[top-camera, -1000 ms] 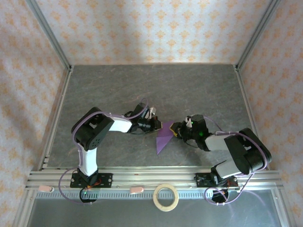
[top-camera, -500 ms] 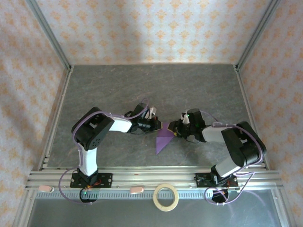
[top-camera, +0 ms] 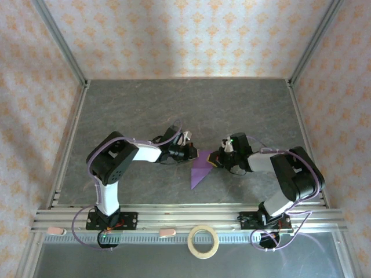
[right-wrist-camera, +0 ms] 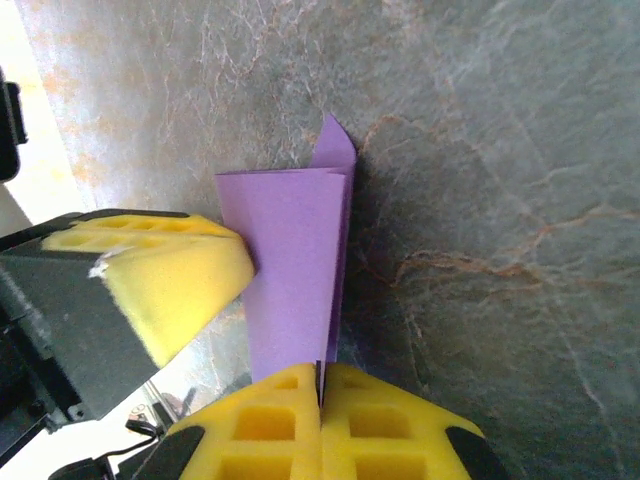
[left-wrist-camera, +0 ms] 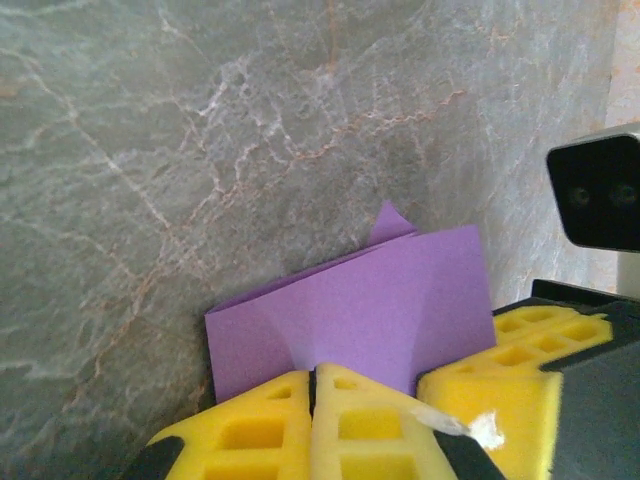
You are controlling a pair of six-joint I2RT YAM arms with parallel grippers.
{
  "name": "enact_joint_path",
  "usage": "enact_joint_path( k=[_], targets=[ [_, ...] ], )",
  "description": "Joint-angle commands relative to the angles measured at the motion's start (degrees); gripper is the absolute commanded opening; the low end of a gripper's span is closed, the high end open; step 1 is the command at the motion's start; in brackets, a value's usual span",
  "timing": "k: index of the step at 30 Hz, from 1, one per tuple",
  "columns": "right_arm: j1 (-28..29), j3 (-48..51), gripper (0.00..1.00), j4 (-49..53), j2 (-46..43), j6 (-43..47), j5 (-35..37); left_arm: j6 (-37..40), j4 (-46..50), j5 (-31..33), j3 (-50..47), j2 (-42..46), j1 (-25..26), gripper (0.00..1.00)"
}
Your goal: Fold a paper plane with a square sheet of paper (pick it up from the middle)
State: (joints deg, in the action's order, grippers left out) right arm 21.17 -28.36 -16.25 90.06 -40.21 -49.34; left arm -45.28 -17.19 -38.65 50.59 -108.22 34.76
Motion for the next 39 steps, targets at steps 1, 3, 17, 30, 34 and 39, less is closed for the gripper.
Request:
enact_joint_path(
  k=[1,3,17,30,34,39],
  targets=[
    [-0.24,-0.16,0.00,-3.99,-0.93,-3.89,1.70,2.68,1.55,3.81,1.60,6.77,-0.84,0.18],
    [-0.11,0.61,0.00,-7.70,-1.66,-8.26,3.22,4.36,1.17,5.24,0.99,9.50,-1.10,0.27],
    [3.59,2.10,0.00,-19.26,-0.36,-23.57,11.66,25.00,9.63,30.21,-9.27,23.01,12.10,0.43],
    [3.76,2.14,0.00,-18.33,-1.38,-23.87,12.42,28.53,15.23,46.89,-5.55,17.16,22.34,0.46],
    [3.71,1.99,0.00,-18.18,-1.31,-23.78,12.43,29.22,16.78,51.92,-4.07,15.16,24.84,0.44],
    [3.79,1.99,0.00,-17.90,-1.36,-23.63,12.70,30.11,17.64,54.85,-3.14,13.10,26.96,0.42]
  ],
)
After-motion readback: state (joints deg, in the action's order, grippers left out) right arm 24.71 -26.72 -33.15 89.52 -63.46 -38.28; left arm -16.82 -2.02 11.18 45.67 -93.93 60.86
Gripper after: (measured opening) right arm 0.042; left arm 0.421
